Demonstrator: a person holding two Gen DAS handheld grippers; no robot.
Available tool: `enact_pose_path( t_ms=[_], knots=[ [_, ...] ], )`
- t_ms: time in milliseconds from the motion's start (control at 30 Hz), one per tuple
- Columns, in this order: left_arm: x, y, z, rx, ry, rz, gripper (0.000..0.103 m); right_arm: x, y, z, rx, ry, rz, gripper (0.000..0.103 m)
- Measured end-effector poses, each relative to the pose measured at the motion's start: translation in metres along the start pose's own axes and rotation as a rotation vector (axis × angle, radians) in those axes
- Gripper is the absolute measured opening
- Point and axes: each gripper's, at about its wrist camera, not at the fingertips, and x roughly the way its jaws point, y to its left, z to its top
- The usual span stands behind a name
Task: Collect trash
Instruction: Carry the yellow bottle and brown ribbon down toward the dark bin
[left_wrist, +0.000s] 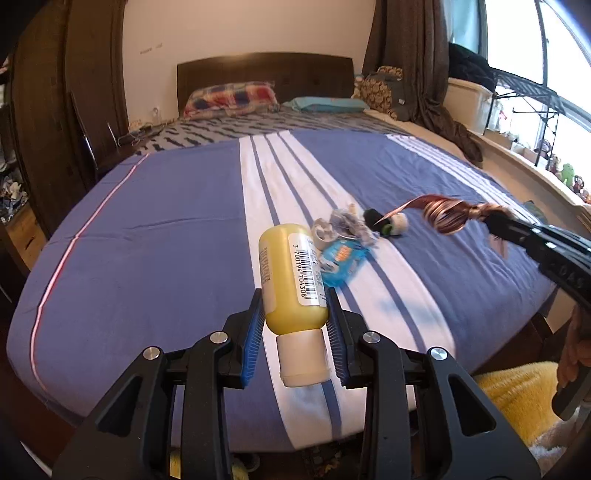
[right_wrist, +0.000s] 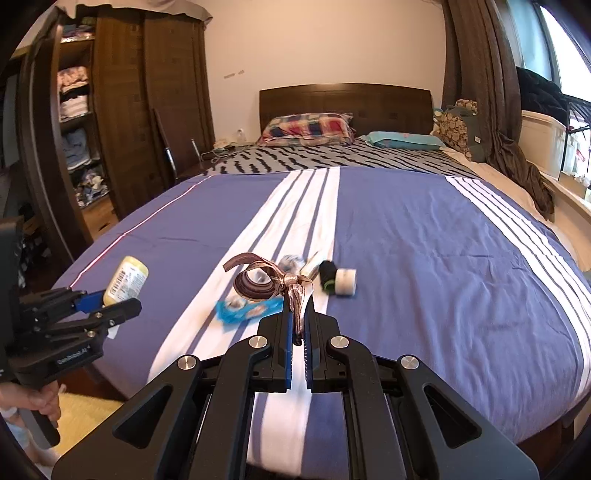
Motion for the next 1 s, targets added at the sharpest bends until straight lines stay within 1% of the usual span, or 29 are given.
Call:
enact_pose_path(
  t_ms=[167,267,500,600,700,900,1000],
  knots=[
    [-0.034,-0.009,-0.018,0.019,-0.033,-0.015,0.031,-0.025,0.008,-0.018,0.000,-0.004,0.016,0.006],
    [-0.052,-0.018,-0.031,0.033,-0.048,-0.038,0.031,-0.040,0.013,-0.030,0.001,-0.012,0.025,0.006],
    [-0.070,-0.033,-0.056,0.038,-0.054,-0.081,0.031,-0.061,0.022,-0.055,-0.007,0.001,0.046,0.006],
    [-0.070,-0.036,-0.069,0.031,-0.037,-0.096,0.031,-0.063,0.029,-0.069,-0.014,0.026,0.063,0.006],
    [-0.065,-0.038,-0.083,0.025,-0.006,-0.107,0.031,-0.057,0.033,-0.085,-0.015,0.073,0.080,0.006],
    [-0.045,-0.035,-0.116,-0.001,0.084,-0.115,0.031,-0.031,0.037,-0.122,0.003,0.196,0.096,0.006],
    [-0.028,-0.033,-0.134,-0.013,0.145,-0.117,0.031,-0.016,0.036,-0.144,0.009,0.263,0.095,0.006]
  ],
)
